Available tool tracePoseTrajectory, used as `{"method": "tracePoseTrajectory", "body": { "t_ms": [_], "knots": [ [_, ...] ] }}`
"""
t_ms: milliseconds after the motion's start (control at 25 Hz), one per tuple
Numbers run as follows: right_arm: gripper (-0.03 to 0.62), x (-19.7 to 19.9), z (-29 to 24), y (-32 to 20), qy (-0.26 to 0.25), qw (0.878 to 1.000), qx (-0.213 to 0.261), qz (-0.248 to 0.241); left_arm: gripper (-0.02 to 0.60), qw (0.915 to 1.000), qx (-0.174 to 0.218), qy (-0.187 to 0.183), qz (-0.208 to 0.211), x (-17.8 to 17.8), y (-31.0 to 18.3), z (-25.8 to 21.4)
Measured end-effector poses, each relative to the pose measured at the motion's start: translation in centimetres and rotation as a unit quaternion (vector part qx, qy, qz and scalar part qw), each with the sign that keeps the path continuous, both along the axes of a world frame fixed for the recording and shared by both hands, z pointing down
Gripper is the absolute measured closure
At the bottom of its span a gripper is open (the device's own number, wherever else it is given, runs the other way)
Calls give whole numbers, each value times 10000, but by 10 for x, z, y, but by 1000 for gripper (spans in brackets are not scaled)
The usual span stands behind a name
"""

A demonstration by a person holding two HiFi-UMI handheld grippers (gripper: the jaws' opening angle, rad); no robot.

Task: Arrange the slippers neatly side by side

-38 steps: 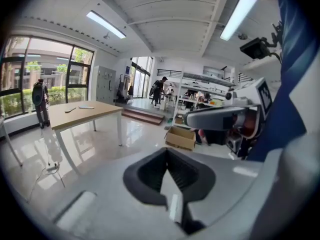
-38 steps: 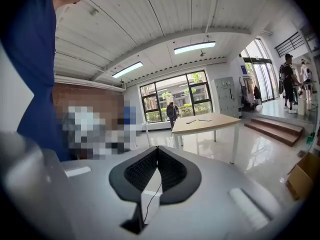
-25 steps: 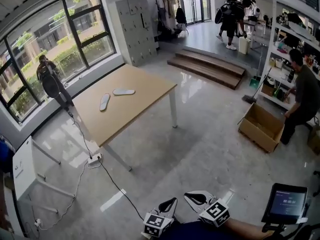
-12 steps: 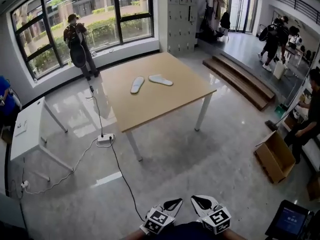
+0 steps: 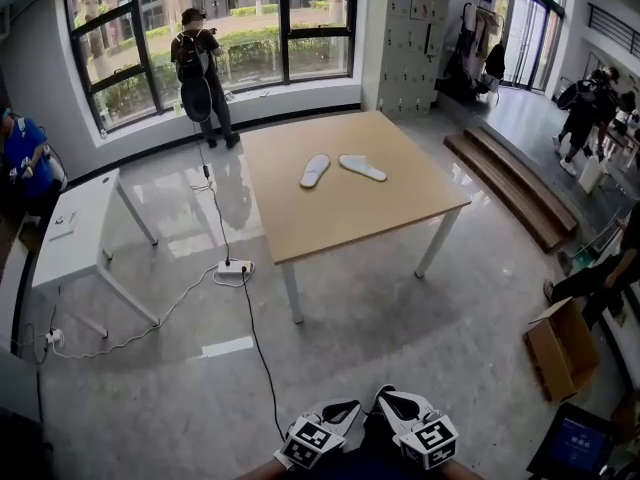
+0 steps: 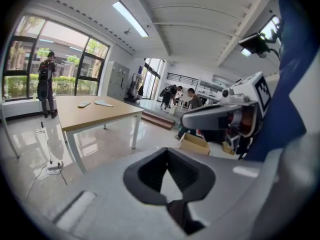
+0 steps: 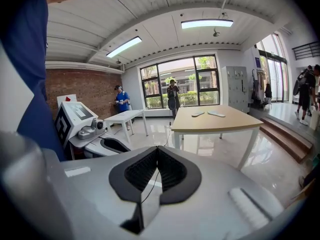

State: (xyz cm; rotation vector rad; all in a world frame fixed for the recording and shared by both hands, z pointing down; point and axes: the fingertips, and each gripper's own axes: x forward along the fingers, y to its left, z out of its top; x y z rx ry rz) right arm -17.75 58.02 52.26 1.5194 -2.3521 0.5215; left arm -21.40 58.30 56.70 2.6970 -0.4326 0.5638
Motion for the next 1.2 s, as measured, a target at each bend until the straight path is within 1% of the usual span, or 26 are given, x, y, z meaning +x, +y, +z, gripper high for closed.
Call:
{"method": "tracePoseTrajectory", "body": {
  "t_ms": [120, 200, 280, 320, 440, 520, 600, 720, 840, 960, 1080, 1200],
  "knots": [
    [583, -3, -4, -24, -38, 9997, 147, -203, 578, 9994, 106, -126, -315, -9, -24, -1],
    [583, -1, -11, -38, -77, 9993, 187, -300, 578, 9981, 174, -286, -511, -13, -39, -1],
    [583, 7, -7, -52, -80, 9990, 228, -366, 578, 9969, 197, -385, -664, -11, -54, -1],
    [583, 12, -4, -60, -83, 9989, 246, -389, 577, 9965, 178, -377, -725, -8, -62, 0],
    [583, 29, -2, -86, -131, 9987, 231, -439, 578, 9961, 74, -335, -818, 10, -85, 6],
    [583, 44, 3, -101, -159, 9988, 171, -439, 578, 9961, 44, -406, -779, 24, -100, 9],
    [583, 61, 5, -117, -168, 9989, 95, -425, 578, 9966, 1, -351, -748, 43, -115, 8],
    [583, 85, 0, -138, -181, 9992, 62, -361, 578, 9971, 55, -358, -665, 68, -136, 5],
    [583, 109, -5, -157, -230, 9992, 37, -333, 578, 9972, -1, -407, -628, 93, -154, 5],
    [583, 136, -8, -179, -256, 9992, 31, -313, 578, 9967, -9, -416, -699, 115, -175, 2],
    [583, 158, -6, -203, -277, 9987, 25, -419, 578, 9958, -9, -439, -799, 136, -199, -2],
    [583, 181, -7, -227, -288, 9983, 107, -504, 578, 9953, 84, -501, -820, 161, -220, -7]
  ]
}}
